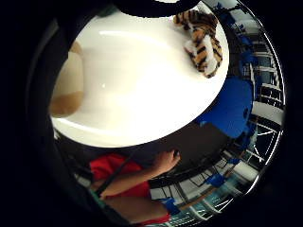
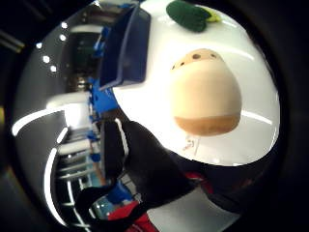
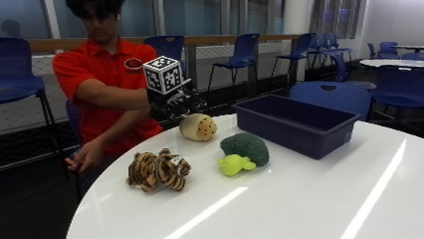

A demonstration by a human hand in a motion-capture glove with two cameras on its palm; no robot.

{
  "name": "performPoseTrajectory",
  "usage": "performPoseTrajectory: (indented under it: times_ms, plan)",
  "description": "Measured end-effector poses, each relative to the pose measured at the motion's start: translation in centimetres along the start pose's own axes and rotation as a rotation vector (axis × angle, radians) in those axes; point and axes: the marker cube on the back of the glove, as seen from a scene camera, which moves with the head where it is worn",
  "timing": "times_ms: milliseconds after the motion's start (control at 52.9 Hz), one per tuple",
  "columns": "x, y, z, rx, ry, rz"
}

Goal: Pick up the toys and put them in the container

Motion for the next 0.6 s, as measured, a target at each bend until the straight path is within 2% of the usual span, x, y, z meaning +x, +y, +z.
performPoseTrajectory:
  times_ms: [605]
  plan:
    - [0.06, -0.23, 0.27, 0.011, -0.012, -0.028]
